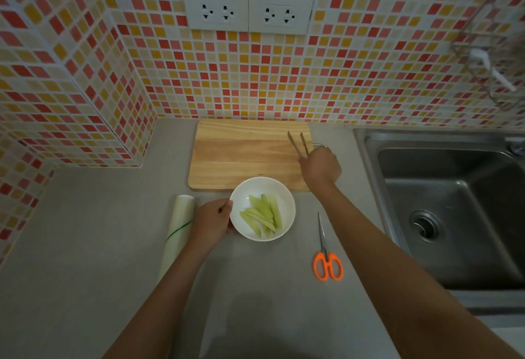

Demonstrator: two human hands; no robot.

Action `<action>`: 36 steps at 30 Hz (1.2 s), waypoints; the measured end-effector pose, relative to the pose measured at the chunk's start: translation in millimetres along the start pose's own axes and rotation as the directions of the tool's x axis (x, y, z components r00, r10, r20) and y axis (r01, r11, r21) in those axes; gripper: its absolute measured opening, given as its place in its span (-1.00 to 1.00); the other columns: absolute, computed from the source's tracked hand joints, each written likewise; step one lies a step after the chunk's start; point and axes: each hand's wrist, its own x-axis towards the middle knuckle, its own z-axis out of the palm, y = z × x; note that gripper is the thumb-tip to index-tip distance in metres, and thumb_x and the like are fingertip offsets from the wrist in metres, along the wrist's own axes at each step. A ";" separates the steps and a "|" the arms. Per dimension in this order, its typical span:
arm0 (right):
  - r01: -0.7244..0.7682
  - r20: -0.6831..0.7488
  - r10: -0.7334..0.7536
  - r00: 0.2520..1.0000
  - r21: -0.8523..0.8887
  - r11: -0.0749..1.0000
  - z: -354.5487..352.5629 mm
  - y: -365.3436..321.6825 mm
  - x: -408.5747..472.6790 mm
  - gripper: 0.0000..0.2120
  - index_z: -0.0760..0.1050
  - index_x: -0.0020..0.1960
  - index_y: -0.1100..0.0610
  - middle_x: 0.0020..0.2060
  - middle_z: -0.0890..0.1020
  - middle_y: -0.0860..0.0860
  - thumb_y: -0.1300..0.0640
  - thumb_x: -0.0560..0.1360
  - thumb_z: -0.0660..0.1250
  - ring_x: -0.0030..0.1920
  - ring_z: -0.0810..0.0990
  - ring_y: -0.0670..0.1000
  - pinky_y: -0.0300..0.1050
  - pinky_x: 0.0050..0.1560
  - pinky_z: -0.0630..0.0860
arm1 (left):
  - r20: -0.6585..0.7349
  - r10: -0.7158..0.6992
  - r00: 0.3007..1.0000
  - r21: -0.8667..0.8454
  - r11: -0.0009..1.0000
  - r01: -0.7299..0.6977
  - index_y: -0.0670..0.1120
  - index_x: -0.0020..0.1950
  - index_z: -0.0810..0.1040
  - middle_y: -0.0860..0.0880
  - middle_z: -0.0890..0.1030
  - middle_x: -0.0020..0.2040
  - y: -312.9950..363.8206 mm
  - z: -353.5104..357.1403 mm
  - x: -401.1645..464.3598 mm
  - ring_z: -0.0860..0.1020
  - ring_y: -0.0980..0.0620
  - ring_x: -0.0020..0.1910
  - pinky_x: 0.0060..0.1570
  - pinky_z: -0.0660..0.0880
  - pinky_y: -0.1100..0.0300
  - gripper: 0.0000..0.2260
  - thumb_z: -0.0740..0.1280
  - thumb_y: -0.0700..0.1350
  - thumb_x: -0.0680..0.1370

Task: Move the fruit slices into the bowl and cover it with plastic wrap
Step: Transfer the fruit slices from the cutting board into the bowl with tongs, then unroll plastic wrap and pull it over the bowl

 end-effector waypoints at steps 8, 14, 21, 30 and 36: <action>0.016 0.050 -0.011 0.999 -0.102 0.995 28.9 0.8 12.1 -0.70 0.57 0.07 0.19 0.06 0.63 0.13 0.00 0.53 0.23 0.09 0.60 0.16 -0.02 -0.01 0.52 | 0.006 0.000 1.000 -0.006 1.000 0.000 -0.17 -0.16 0.61 -0.06 0.59 -0.45 -3.8 -0.9 3.3 0.60 -0.08 -0.42 -0.42 0.44 0.19 -0.70 0.15 -0.14 0.63; 0.023 0.077 -0.017 0.997 -0.080 0.997 31.4 7.6 14.8 -0.66 0.57 0.04 0.19 0.02 0.64 0.13 -0.08 0.46 0.35 0.02 0.64 0.16 -0.09 -0.13 0.48 | 0.010 0.008 1.000 -0.002 1.000 -0.008 -0.14 -0.16 0.61 0.01 0.58 -0.46 -4.5 -0.6 4.5 0.57 0.06 -0.51 -0.47 0.41 0.29 -0.70 0.15 -0.14 0.63; 0.126 0.063 -0.139 0.988 0.180 0.976 9.3 23.1 -23.2 -0.61 0.60 -0.16 0.11 -0.15 0.68 0.15 -0.17 0.54 0.20 -0.10 0.64 0.18 -0.09 -0.18 0.45 | 0.004 0.014 1.000 -0.014 1.000 -0.013 -0.07 -0.14 0.61 0.05 0.59 -0.43 -3.2 -0.3 4.5 0.56 0.16 -0.53 -0.54 0.38 0.40 -0.74 0.16 -0.13 0.63; 0.124 0.309 -0.288 0.906 0.456 0.881 10.8 57.5 -106.5 -0.57 0.45 -0.41 0.22 -0.61 0.49 0.08 0.16 0.61 0.15 -0.52 0.53 0.12 -0.32 -0.41 0.45 | 0.006 0.047 0.999 0.052 0.998 -0.047 -0.23 -0.09 0.61 -0.17 0.66 -0.26 -1.6 -1.5 -0.3 0.65 -0.15 -0.27 -0.23 0.55 0.01 -0.72 0.16 -0.14 0.63; 0.100 0.279 -0.265 0.923 0.490 0.866 7.2 66.4 -135.4 -0.57 0.42 -0.44 0.13 -0.60 0.49 0.02 0.17 0.61 0.15 -0.67 0.43 -0.11 -0.29 -0.51 0.45 | -0.006 0.082 0.997 0.061 0.995 -0.081 -0.33 -0.14 0.56 -0.21 0.60 -0.33 -6.6 -3.5 -28.3 0.61 -0.22 -0.33 -0.36 0.50 0.11 -0.70 0.16 -0.17 0.62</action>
